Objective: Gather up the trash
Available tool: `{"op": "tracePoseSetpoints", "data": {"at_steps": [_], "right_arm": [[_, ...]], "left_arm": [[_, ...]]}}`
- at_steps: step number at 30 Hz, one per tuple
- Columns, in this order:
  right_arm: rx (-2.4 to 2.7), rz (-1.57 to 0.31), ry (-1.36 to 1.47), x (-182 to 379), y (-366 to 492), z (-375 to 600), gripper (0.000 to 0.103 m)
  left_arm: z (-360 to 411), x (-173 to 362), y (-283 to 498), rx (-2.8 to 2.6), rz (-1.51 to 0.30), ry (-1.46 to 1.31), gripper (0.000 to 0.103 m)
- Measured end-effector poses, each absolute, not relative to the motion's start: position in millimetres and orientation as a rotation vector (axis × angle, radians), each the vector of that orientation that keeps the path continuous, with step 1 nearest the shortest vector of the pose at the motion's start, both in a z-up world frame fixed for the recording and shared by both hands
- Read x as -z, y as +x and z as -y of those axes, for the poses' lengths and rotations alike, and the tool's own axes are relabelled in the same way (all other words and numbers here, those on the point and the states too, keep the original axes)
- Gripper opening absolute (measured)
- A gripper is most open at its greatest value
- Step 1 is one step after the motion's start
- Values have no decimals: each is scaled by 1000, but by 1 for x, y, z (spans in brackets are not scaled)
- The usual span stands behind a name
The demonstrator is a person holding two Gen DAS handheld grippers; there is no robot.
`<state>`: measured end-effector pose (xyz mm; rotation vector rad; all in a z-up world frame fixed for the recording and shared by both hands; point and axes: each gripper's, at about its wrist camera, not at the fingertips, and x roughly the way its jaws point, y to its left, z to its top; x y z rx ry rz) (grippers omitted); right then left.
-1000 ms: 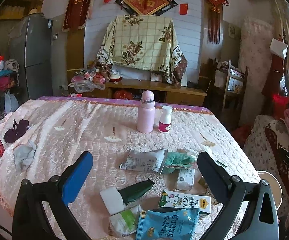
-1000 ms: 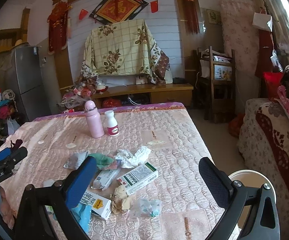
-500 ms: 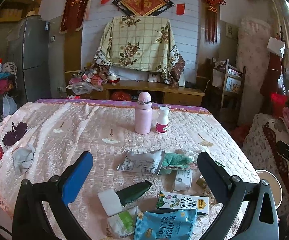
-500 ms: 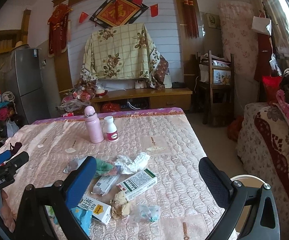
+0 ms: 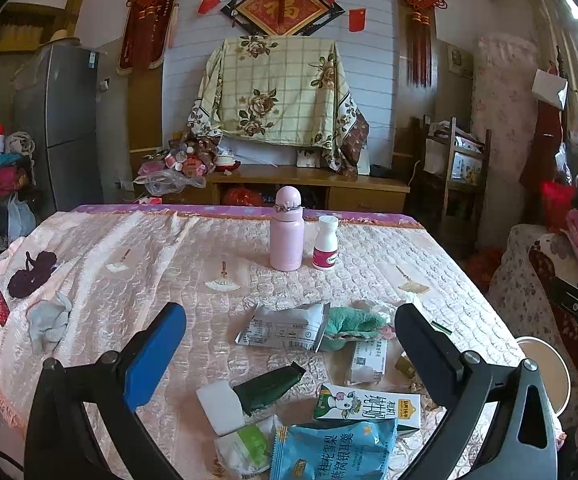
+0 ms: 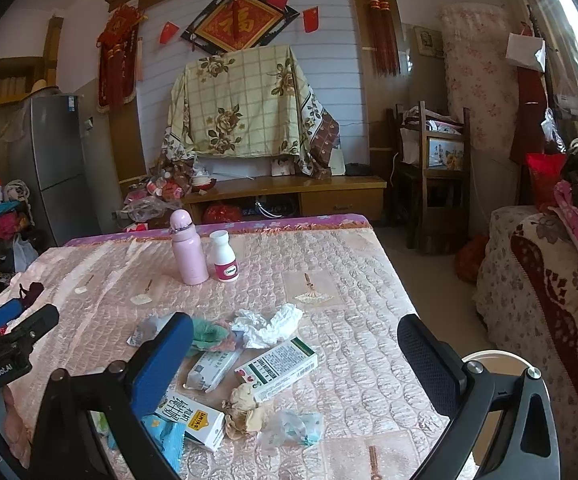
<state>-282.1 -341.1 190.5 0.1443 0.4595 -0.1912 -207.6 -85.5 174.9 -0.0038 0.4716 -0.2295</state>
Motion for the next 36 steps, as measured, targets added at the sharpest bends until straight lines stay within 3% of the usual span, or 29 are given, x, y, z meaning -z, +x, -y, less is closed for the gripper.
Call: {"op": "tracePoseSetpoints", "data": {"at_steps": [36], "right_arm": [[198,-482,145,-183,-271,343,103]], "left_arm": [[86,-172,-202,219,-474,-11,103]]}}
